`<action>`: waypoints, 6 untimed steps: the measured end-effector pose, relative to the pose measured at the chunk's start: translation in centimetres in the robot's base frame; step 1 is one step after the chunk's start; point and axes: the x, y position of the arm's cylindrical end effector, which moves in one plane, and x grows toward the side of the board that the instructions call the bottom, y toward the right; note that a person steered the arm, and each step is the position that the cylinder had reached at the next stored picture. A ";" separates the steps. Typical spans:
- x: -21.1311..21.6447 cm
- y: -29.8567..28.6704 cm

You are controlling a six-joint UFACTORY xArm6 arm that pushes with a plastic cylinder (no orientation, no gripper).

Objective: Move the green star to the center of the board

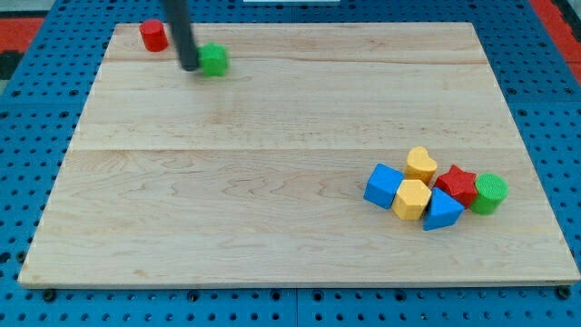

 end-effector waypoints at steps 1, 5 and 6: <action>1.1 0.0; 7.2 11.9; 7.2 3.7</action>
